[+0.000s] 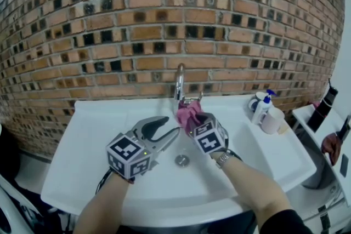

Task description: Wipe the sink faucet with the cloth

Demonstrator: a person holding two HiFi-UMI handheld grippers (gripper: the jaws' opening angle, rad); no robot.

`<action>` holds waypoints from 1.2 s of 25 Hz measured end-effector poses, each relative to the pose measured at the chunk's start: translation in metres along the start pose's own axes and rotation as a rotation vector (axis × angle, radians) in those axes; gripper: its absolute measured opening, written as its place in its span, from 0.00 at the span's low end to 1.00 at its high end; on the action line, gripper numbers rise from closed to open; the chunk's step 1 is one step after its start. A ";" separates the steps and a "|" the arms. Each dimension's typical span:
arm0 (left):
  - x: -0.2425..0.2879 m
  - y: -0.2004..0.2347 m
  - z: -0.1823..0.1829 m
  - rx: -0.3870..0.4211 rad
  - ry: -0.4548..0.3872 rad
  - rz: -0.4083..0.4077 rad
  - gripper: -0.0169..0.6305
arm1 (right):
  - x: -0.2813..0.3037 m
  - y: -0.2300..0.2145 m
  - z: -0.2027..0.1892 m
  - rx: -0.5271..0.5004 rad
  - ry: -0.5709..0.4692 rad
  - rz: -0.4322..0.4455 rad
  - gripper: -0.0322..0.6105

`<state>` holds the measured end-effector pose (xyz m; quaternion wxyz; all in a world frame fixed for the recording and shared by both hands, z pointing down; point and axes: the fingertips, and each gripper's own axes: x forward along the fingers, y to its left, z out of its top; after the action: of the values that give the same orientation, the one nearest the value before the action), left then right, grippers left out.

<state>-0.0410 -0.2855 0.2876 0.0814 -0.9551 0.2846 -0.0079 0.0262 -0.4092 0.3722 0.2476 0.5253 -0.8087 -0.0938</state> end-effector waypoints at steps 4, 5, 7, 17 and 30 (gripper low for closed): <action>0.000 0.000 0.000 0.001 -0.002 0.000 0.32 | -0.004 -0.011 -0.001 0.006 -0.001 -0.020 0.12; 0.000 0.000 0.000 0.001 -0.001 0.000 0.32 | -0.005 -0.015 -0.003 0.009 0.002 -0.031 0.12; 0.000 0.000 0.000 0.002 -0.002 0.000 0.32 | -0.007 -0.023 -0.005 0.016 0.005 -0.052 0.12; -0.001 0.002 0.001 0.001 -0.002 0.010 0.32 | -0.014 -0.047 -0.004 0.056 -0.010 -0.091 0.12; -0.001 0.003 0.000 0.002 -0.003 0.007 0.32 | -0.020 -0.075 0.008 0.097 -0.041 -0.138 0.12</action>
<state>-0.0432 -0.2875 0.2867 0.0830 -0.9540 0.2881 -0.0064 0.0890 -0.4241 0.3289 0.1980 0.5893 -0.7790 -0.0820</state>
